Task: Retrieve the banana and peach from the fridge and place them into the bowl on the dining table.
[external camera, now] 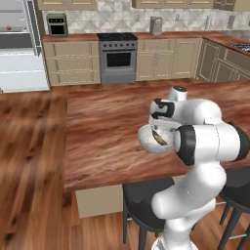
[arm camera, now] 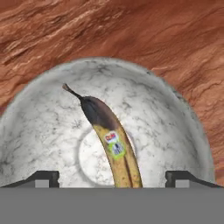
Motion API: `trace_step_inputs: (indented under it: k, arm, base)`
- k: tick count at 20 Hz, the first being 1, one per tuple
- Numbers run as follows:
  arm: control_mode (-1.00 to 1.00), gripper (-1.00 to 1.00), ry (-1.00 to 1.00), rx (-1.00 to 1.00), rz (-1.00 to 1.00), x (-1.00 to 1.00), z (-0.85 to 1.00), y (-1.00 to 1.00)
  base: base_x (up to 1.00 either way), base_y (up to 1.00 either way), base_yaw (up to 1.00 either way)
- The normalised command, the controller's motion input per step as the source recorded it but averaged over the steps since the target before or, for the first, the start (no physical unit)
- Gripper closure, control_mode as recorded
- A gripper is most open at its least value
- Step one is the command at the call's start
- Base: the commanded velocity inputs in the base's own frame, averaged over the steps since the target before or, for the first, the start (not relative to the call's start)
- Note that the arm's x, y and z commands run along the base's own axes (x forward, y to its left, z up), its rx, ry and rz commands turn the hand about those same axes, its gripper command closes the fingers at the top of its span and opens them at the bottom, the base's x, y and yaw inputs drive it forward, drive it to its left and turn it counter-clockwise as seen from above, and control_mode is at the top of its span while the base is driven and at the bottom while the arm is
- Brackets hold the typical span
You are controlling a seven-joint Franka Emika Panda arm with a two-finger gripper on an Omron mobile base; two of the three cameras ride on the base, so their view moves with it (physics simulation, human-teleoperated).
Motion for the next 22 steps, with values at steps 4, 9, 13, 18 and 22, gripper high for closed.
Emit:
trace_step_inputs:
  k: [4, 9, 13, 18, 22]
  arm:
    - [-1.0, -1.0, -0.21, -0.01, 0.0, -0.74, 0.67, 0.01]
    - [-1.0, -1.0, -0.32, -0.1, 0.07, -0.81, 1.0, 0.07]
    - [-1.0, -1.0, -0.29, -0.1, 0.05, -1.0, 1.0, 0.0]
    - [-1.0, -1.0, -0.07, -0.06, 0.06, -1.0, 1.0, 0.0]
    - [-1.0, -1.0, 0.0, -0.08, 0.12, -1.0, 1.0, 0.08]
  base:
    - [0.0, 0.0, 0.0]
    - [0.0, 0.0, 0.0]
    - [0.0, 0.0, 0.0]
    - [0.0, 0.0, 0.0]
    - [0.0, 0.0, 0.0]
